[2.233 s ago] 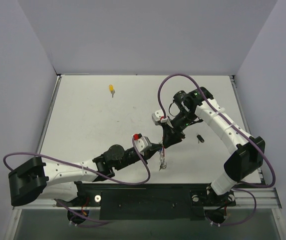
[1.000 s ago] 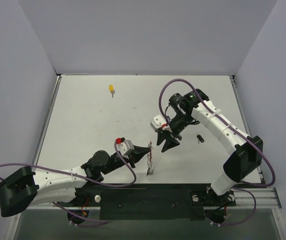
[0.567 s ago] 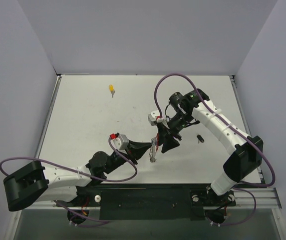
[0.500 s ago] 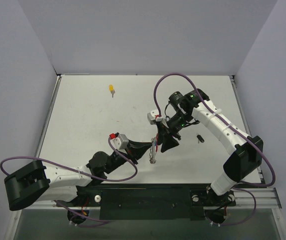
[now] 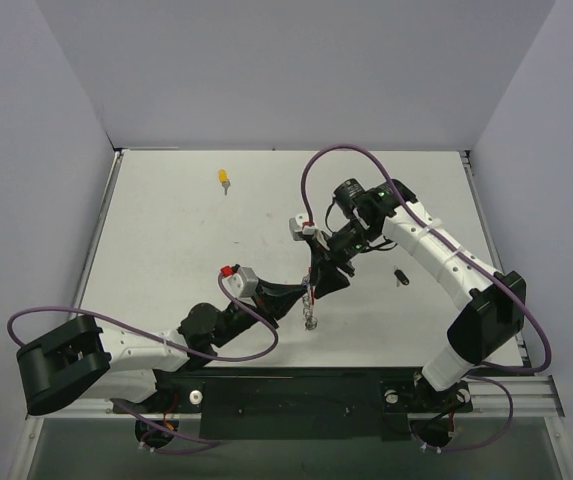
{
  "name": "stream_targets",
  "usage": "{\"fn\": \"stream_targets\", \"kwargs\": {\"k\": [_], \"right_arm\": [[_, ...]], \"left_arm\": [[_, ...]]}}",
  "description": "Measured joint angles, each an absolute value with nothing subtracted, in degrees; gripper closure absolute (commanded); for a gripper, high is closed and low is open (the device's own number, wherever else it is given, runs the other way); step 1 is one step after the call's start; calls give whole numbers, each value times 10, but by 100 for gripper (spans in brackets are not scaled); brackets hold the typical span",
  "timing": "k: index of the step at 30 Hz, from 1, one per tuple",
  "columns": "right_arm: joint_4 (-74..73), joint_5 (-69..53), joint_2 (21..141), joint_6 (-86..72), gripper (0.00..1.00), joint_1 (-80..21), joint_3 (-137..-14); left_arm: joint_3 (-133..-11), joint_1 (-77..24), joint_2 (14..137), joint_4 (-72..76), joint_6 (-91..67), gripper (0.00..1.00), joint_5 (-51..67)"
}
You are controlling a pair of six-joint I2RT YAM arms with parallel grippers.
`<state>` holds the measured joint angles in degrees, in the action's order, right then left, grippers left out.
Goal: Put the keys on the keyring
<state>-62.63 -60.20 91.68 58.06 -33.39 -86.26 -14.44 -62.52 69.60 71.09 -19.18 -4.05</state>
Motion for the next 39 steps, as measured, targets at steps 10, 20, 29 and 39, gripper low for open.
{"fn": "stream_targets", "kwargs": {"k": [10, 20, 29, 39], "right_arm": [[-618, -603, 917, 571, 87, -342, -862], [-611, -601, 917, 565, 100, -342, -863], [-614, -556, 917, 535, 100, -354, -867], [-673, -441, 927, 564, 100, -382, -913]], "left_arm": [[-144, -626, 699, 714, -198, 100, -43], [-144, -627, 700, 719, -206, 100, -42], [-145, -614, 661, 651, -192, 52, -22], [-200, -606, 501, 371, -62, 36, 25]]}}
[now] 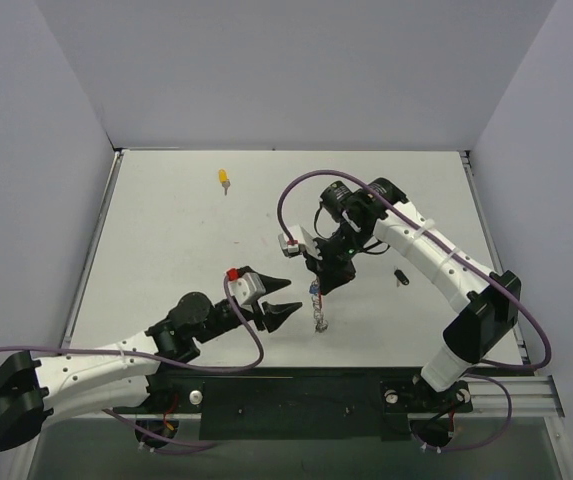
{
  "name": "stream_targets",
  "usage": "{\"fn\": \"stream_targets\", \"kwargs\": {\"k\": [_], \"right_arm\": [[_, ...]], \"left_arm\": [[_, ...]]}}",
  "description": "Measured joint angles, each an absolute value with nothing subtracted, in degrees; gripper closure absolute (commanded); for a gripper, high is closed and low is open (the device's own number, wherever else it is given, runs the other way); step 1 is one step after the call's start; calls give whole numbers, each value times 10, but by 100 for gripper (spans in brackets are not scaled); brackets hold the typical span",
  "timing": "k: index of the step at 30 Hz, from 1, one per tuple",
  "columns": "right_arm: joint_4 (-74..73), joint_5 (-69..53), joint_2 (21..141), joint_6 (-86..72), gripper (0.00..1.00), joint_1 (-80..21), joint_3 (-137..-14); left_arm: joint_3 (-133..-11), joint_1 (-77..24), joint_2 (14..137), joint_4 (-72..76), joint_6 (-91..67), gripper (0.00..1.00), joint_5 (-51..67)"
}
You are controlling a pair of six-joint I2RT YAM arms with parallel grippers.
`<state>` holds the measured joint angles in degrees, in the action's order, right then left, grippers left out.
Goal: Put the keys on the keyring
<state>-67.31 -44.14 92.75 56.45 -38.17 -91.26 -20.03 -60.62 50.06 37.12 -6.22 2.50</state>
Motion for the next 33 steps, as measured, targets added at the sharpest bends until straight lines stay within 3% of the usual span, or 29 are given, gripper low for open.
{"fn": "stream_targets", "kwargs": {"k": [7, 14, 21, 33], "right_arm": [[-690, -417, 936, 575, 100, -389, -915], [-699, -415, 936, 580, 100, -391, -917], [-702, -415, 936, 584, 100, -391, -919], [-705, -417, 936, 586, 100, -391, -919]], "left_arm": [[-226, -606, 554, 328, -1, 37, 55], [-240, -606, 622, 357, 7, 52, 70], [-244, -606, 635, 404, -4, 61, 85], [-244, -606, 643, 438, -26, 64, 97]]}}
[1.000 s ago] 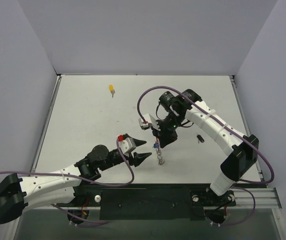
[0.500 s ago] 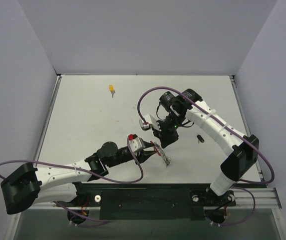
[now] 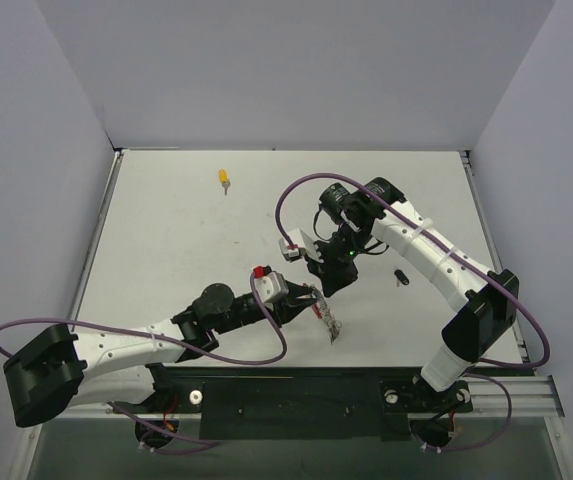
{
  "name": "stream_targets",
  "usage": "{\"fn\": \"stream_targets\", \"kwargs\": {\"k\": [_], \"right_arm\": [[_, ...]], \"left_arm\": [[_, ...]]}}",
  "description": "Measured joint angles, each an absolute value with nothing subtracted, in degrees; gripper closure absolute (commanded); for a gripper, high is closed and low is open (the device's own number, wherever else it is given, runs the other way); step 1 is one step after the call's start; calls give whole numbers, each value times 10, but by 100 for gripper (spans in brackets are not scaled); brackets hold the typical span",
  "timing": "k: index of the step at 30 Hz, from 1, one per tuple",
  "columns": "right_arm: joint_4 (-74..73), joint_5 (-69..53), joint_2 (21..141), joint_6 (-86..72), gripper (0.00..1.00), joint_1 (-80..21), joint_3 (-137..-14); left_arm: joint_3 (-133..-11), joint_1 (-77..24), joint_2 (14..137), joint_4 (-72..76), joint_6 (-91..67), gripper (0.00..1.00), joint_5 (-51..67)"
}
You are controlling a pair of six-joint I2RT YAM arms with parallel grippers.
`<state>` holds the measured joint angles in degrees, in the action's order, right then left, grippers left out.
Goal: Put the keys on the keyring
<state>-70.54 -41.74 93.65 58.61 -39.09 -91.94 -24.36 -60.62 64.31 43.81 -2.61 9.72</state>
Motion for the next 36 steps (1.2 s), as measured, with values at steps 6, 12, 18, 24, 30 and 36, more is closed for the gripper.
{"fn": "stream_targets", "kwargs": {"k": [6, 12, 18, 24, 30, 36], "right_arm": [[-706, -418, 937, 586, 100, -391, -919], [-709, -419, 939, 588, 100, -391, -921], [-710, -421, 951, 588, 100, -391, -922], [-710, -423, 954, 588, 100, -391, -922], [-710, -424, 954, 590, 100, -391, -922], [-712, -426, 954, 592, 100, -391, -922]], "left_arm": [[-243, -606, 628, 433, -26, 60, 78], [-239, -606, 586, 432, -26, 61, 62], [-239, -606, 617, 445, -36, 64, 86], [-239, -606, 648, 445, -41, 63, 104], [-239, -606, 654, 449, -41, 63, 108], [-239, -606, 665, 455, -41, 63, 108]]}}
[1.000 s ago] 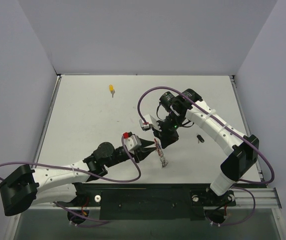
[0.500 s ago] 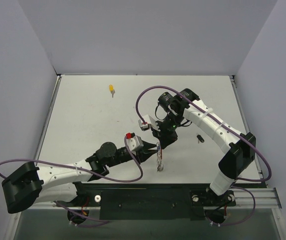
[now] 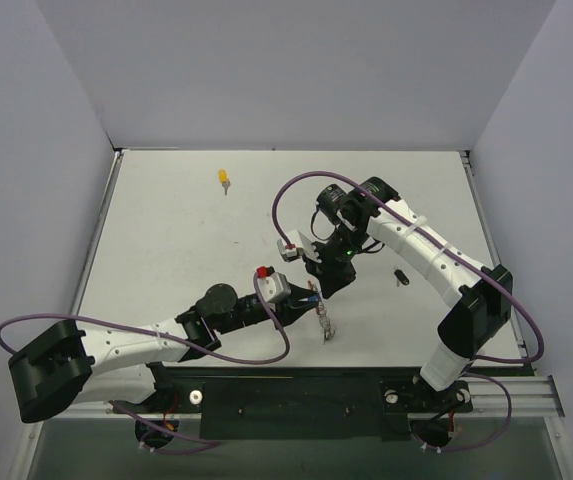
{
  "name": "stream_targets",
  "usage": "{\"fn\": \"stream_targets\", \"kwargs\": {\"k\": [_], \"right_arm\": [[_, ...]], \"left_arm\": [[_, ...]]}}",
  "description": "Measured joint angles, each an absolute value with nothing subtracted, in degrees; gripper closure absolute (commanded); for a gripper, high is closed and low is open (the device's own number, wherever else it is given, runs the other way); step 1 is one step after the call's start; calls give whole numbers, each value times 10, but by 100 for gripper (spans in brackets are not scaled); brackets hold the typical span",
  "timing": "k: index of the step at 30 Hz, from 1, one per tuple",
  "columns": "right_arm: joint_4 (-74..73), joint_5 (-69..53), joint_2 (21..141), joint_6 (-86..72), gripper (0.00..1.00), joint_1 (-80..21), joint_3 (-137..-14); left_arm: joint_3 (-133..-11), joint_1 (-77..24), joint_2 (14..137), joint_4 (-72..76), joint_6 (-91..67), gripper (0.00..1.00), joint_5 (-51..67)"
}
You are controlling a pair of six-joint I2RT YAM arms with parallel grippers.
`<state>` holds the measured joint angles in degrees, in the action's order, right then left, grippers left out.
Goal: Put the keys on the keyring
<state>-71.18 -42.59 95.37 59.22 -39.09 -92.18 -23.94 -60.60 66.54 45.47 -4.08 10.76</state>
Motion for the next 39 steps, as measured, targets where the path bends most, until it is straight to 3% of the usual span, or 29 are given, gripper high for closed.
{"fn": "stream_targets", "kwargs": {"k": [12, 29, 31, 34, 39], "right_arm": [[-716, -429, 954, 597, 100, -391, -924], [-724, -435, 954, 602, 100, -391, -925], [-725, -435, 954, 603, 100, -391, -925], [-728, -435, 954, 604, 100, -391, -925], [-732, -434, 954, 606, 100, -391, -925]], "left_arm": [[-243, -606, 675, 471, -43, 65, 108], [-251, -606, 689, 474, -54, 79, 107], [-253, -606, 690, 474, -55, 82, 107], [-254, -606, 693, 474, -59, 96, 105], [-256, -605, 696, 474, -66, 100, 105]]}}
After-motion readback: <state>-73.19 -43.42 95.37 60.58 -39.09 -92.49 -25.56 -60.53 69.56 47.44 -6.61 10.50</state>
